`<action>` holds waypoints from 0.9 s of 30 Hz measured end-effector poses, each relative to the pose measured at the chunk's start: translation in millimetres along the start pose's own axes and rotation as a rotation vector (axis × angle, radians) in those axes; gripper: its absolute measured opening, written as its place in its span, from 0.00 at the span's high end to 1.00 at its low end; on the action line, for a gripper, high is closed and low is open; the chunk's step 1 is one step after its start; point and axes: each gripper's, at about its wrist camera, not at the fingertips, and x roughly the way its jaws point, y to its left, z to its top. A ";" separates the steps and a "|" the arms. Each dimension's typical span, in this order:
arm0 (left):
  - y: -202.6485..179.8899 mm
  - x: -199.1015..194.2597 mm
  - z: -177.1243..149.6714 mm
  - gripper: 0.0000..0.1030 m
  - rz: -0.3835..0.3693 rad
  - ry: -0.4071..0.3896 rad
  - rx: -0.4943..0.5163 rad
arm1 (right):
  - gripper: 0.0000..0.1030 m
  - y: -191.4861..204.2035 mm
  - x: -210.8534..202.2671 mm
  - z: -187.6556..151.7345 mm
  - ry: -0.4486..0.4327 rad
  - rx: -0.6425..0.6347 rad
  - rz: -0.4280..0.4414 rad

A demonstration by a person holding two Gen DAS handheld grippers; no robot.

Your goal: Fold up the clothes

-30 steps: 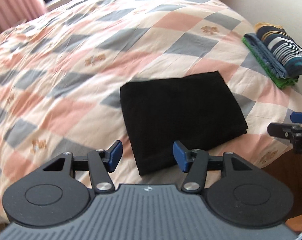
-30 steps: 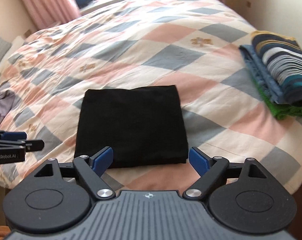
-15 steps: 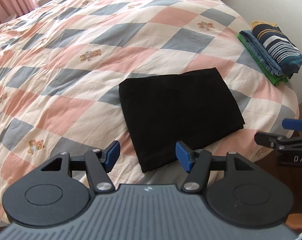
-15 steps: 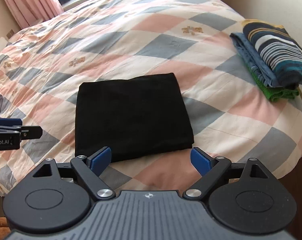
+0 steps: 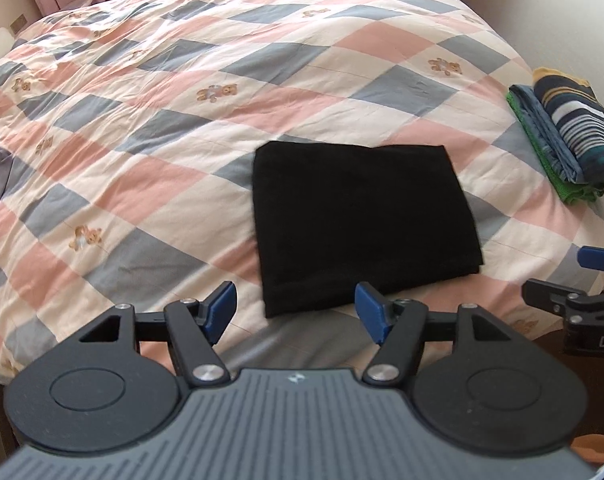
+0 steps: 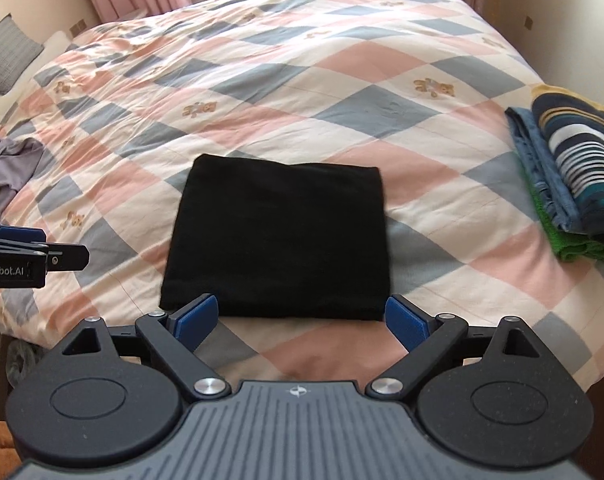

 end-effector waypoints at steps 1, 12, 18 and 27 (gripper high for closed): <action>-10.2 -1.6 -3.6 0.39 -0.002 0.001 -0.002 | 0.09 -8.8 -4.2 -3.7 0.001 -0.002 0.000; -79.0 -17.2 -33.1 0.39 0.024 -0.012 -0.034 | 0.09 -85.6 -39.5 -36.5 -0.011 -0.022 0.011; -86.3 -25.7 -36.4 0.37 0.046 -0.037 -0.033 | 0.09 -95.5 -44.3 -39.3 -0.024 -0.044 0.035; -98.7 -27.0 -16.7 0.07 0.104 -0.144 0.108 | 0.09 -102.0 -45.8 -44.4 -0.044 -0.002 0.031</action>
